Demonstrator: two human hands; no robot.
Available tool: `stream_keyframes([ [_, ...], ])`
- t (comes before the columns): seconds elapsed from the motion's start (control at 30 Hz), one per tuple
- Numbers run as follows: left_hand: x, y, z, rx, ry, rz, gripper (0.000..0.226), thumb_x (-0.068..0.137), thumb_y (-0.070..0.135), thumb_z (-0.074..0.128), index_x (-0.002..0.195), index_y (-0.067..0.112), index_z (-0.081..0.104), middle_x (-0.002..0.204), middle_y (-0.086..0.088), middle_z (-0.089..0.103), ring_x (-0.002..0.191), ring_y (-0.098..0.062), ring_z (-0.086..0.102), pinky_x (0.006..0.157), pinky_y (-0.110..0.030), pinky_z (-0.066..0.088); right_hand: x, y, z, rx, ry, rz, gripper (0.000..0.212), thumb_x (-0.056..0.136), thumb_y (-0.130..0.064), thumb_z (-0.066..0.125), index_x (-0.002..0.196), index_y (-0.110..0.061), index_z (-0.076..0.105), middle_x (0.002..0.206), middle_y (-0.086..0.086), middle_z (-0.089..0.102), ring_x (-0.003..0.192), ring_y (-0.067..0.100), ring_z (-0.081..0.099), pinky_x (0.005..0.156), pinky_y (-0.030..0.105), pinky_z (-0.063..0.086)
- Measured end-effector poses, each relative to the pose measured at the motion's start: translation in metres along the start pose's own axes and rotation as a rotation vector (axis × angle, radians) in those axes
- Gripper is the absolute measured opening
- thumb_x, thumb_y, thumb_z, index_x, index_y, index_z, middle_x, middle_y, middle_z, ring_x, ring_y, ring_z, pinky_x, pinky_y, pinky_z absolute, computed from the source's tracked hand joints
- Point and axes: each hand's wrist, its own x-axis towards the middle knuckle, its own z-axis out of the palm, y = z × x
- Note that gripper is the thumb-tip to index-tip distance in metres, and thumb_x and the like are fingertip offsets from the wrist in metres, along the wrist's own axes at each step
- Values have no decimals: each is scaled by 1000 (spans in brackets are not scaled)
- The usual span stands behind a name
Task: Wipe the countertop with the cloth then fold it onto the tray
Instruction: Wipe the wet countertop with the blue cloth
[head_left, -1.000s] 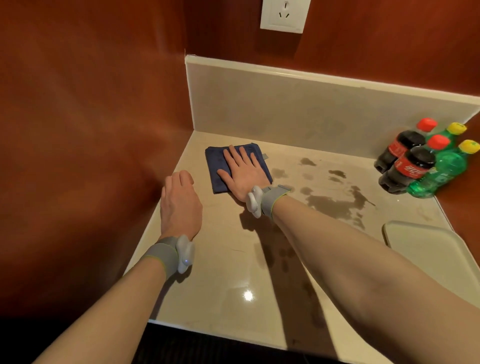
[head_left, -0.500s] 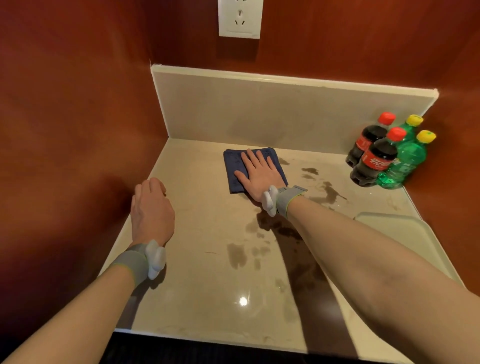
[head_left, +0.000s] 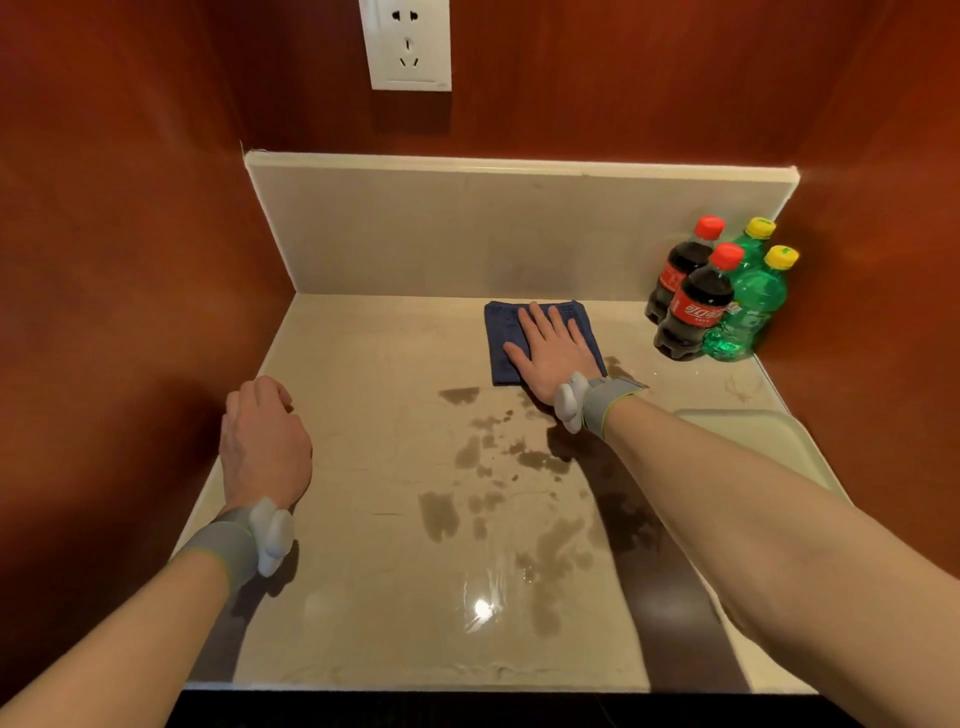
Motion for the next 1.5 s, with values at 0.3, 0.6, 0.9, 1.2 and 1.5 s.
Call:
stream_keyframes([
  [0.3,1,-2,-1,5,44,21,10,97,4,50,95,14,47,97,-12,54,98,-35,48,84,-50,44,-16,32,-2,-15,7,75,73,110,-60,17,171,-20,5,179,2,1,166,26,-1,133,45,1],
  [0.6,1,1,-2,29,21,36,7,98,7,53,96,12,49,99,-14,55,99,-37,49,86,-52,44,-36,38,-7,-35,8,127,72,111,-57,18,171,-17,5,179,4,1,166,27,0,133,46,0],
  [0.9,1,0,0,66,28,52,1,98,9,52,98,9,52,99,-16,55,98,-38,50,84,-52,43,-59,32,-10,-31,-7,170,72,112,-55,18,170,-15,4,179,5,-2,165,29,-2,133,48,1],
  [1.2,2,-1,3,83,36,63,2,97,9,53,96,10,51,98,-17,55,95,-38,49,83,-51,42,-70,29,-8,-28,1,179,71,112,-55,19,171,-16,5,179,5,0,165,30,0,133,47,0],
  [1.5,1,3,-2,105,37,46,5,98,11,52,95,8,49,98,-19,54,95,-39,49,85,-52,42,-76,25,-8,-41,-2,184,70,112,-54,18,171,-16,6,179,6,0,165,30,-1,133,49,0],
])
